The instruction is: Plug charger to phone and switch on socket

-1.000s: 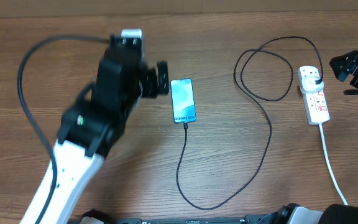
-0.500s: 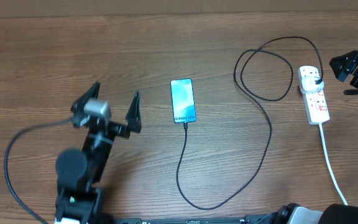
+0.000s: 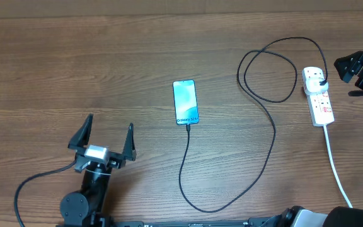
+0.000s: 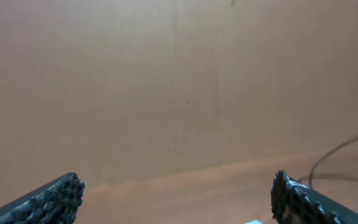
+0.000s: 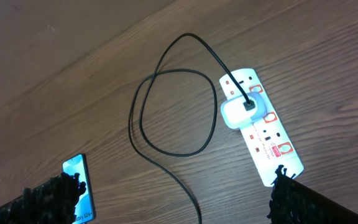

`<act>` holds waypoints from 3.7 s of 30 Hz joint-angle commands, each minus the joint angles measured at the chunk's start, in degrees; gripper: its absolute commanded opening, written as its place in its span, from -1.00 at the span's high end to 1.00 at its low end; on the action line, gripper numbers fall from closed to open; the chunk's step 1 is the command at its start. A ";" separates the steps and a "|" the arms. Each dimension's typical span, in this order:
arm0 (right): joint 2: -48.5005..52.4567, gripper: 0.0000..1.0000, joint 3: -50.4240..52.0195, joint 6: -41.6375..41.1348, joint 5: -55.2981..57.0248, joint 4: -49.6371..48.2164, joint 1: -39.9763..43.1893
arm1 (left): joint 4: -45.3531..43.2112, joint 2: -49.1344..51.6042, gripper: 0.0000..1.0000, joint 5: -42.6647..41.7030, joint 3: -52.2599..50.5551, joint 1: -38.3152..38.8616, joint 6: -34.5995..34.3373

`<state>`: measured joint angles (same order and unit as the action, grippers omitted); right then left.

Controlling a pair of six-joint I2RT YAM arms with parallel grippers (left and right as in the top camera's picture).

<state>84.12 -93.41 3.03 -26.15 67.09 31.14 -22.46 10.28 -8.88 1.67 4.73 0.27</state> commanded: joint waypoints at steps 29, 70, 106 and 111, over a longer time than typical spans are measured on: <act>0.13 -1.00 -0.31 0.39 -0.24 -0.11 0.07 | 27.06 -10.14 -1.00 7.04 -1.42 -5.25 4.55; 0.13 -1.00 -0.31 0.39 -0.24 -0.11 0.07 | 26.77 -10.08 -0.99 6.49 -1.40 -5.25 3.41; -6.47 -1.00 3.34 0.33 1.03 -8.39 -3.19 | 26.77 -10.08 -0.99 6.49 -1.40 -5.25 3.41; -13.79 -1.00 16.00 0.22 1.07 -22.21 -9.44 | 26.77 -10.08 -0.99 6.49 -1.40 -5.25 3.41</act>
<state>74.89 -84.33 2.98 -25.17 50.22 24.93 4.25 0.78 -2.72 0.49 -0.12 3.42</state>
